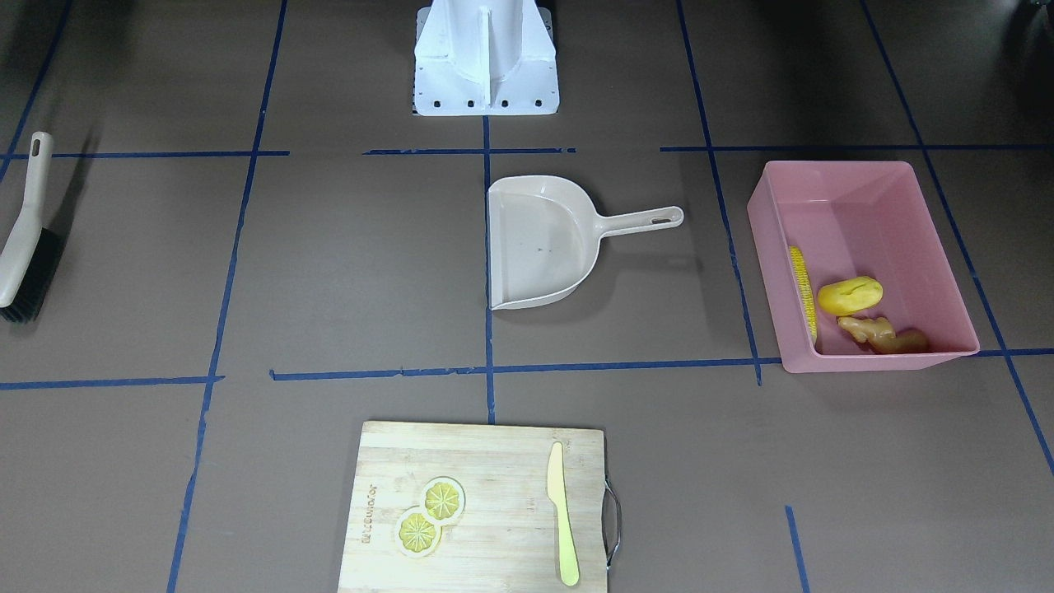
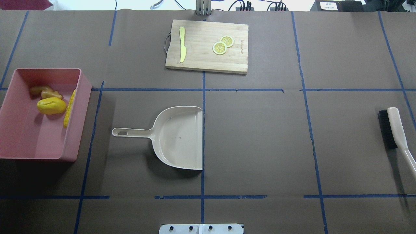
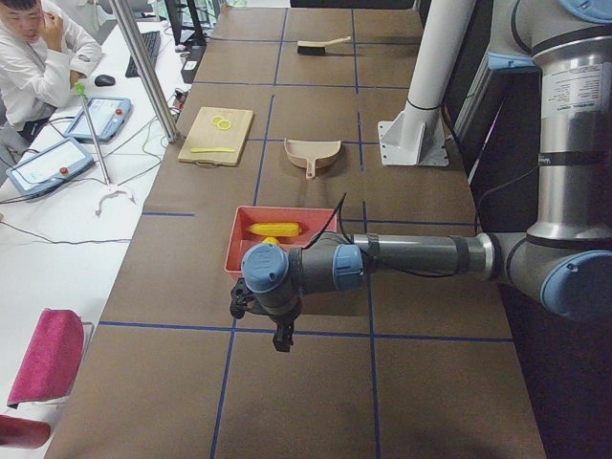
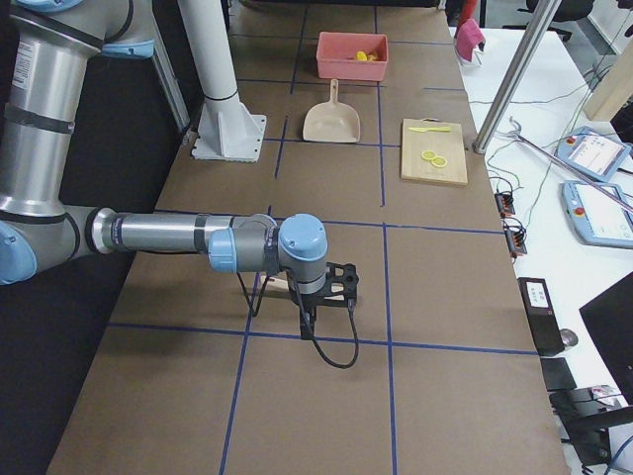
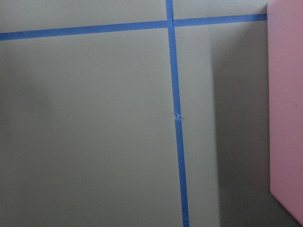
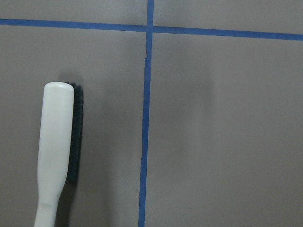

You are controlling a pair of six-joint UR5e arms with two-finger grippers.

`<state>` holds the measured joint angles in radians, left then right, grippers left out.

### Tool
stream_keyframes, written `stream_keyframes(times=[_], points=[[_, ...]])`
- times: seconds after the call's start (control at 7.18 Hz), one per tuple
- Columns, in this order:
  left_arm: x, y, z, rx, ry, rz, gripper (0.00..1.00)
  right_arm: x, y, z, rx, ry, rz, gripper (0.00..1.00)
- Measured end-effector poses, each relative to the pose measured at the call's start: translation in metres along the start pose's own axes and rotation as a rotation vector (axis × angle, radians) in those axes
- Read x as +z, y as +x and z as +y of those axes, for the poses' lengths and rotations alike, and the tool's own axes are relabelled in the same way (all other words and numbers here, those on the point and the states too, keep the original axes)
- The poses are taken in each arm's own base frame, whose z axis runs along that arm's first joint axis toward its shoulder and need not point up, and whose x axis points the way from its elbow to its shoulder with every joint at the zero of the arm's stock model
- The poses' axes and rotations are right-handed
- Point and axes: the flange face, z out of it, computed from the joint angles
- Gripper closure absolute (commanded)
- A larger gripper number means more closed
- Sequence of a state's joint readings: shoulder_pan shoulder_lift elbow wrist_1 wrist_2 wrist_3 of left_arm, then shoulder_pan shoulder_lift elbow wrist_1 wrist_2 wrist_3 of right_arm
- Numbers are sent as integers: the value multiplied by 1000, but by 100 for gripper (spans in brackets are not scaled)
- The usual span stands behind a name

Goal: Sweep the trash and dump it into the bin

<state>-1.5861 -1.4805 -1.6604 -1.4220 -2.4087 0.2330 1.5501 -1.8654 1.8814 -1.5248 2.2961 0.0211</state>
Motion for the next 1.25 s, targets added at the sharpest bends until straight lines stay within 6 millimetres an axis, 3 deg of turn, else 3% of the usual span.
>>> stream_keyframes(times=[1.25], points=[[-1,1,0,2,1,0,0,7,-1,0,-4,-17,-8,0]])
